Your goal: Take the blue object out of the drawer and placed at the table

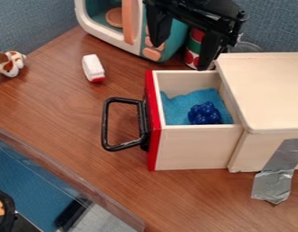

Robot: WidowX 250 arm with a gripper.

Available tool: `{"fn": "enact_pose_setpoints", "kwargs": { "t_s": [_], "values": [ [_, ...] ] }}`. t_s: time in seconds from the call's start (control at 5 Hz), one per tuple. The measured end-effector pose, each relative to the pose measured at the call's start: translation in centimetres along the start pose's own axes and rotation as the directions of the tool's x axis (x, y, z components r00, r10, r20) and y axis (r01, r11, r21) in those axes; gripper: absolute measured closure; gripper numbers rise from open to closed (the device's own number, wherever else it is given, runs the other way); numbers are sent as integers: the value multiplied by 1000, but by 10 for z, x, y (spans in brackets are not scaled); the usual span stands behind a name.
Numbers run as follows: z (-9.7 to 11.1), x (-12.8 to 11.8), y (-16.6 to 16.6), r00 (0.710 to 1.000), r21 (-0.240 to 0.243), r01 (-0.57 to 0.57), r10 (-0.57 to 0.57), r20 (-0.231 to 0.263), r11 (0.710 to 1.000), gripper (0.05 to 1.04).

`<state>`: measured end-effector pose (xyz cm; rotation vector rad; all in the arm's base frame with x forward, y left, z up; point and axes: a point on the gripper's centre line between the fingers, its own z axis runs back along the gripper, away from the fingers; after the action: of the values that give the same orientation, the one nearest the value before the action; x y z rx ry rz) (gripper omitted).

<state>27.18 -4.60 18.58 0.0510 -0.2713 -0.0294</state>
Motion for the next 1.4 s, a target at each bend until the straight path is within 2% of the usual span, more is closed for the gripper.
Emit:
{"fn": "enact_pose_setpoints", "kwargs": {
  "t_s": [0.2,0.4,0.6,0.8,1.0,1.2,1.4],
  "values": [
    [-8,-2,0,1000,4,9,-9,-26,1000,83],
    [-29,0,-3,990,-1,138,-138,-37,990,84],
    [-44,3,-9,956,-40,291,-292,-10,956,84],
    [-59,7,-10,914,-44,406,-406,16,913,83],
    [-71,9,-11,897,-37,443,-442,30,896,84],
    [-75,13,-9,891,-42,452,-449,68,891,84],
    [-81,14,-10,882,-37,468,-464,82,883,83]
  ]
}}
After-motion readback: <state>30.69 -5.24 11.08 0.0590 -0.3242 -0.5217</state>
